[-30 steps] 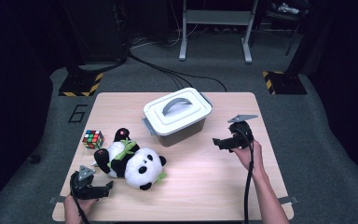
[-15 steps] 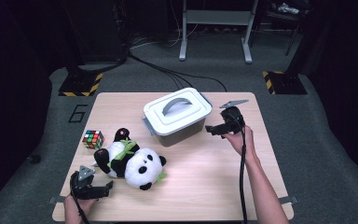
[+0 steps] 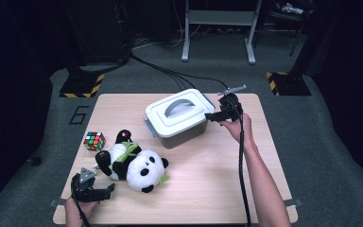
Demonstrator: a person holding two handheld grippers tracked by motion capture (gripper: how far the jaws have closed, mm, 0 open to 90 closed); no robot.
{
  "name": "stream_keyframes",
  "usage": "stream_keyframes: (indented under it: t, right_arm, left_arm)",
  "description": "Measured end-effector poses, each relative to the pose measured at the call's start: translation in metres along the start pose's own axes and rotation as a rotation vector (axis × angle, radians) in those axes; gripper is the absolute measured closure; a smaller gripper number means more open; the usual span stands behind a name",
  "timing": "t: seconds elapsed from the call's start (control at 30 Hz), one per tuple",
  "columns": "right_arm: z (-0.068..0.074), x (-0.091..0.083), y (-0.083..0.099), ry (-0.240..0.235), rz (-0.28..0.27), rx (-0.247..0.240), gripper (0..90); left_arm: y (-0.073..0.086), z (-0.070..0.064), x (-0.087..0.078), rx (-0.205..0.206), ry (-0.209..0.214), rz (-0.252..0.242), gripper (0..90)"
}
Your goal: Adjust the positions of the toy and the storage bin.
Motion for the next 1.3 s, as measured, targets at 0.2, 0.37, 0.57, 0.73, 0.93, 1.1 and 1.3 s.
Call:
stream_keyframes:
  t: [0.2,0.37,0.57,0.73,0.93,1.1,1.3]
  right_arm:
    - [-0.005,0.010,-0.011,0.032,0.006,0.001,38.3]
    - [-0.009,0.017,-0.017,0.029,0.018,0.023,49.9]
    - [-0.013,0.027,-0.021,0.040,0.046,0.025,55.0]
    - [-0.013,0.029,-0.023,0.043,0.030,0.050,64.5]
    - [-0.012,0.027,-0.021,0.072,0.044,0.063,66.0]
    - [-0.009,0.024,-0.019,0.109,0.054,0.087,66.3]
    - [-0.005,0.019,-0.014,0.133,0.064,0.118,66.3]
  left_arm:
    - [0.001,0.000,-0.001,0.005,0.012,0.015,0.0]
    - [0.001,0.000,-0.001,0.003,0.011,0.014,0.0]
    - [0.001,0.000,-0.001,0.004,0.012,0.016,0.0]
    - [0.001,0.000,-0.001,0.004,0.011,0.015,0.0]
    - [0.000,0.000,0.000,-0.001,0.001,0.000,0.0]
    - [0.000,0.000,0.000,-0.001,0.001,0.000,0.0]
    - [0.000,-0.001,0.000,-0.004,0.004,0.004,0.0]
Point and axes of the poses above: each handheld gripper's, and its own axes: x roughly forward along the jaws, y roughly out of its underside, z roughly to its left, the point moved 7 cm from there along x, roughly forward along the jaws, and after that the axes turned 13 degrees about x, right-handed, at the moved point
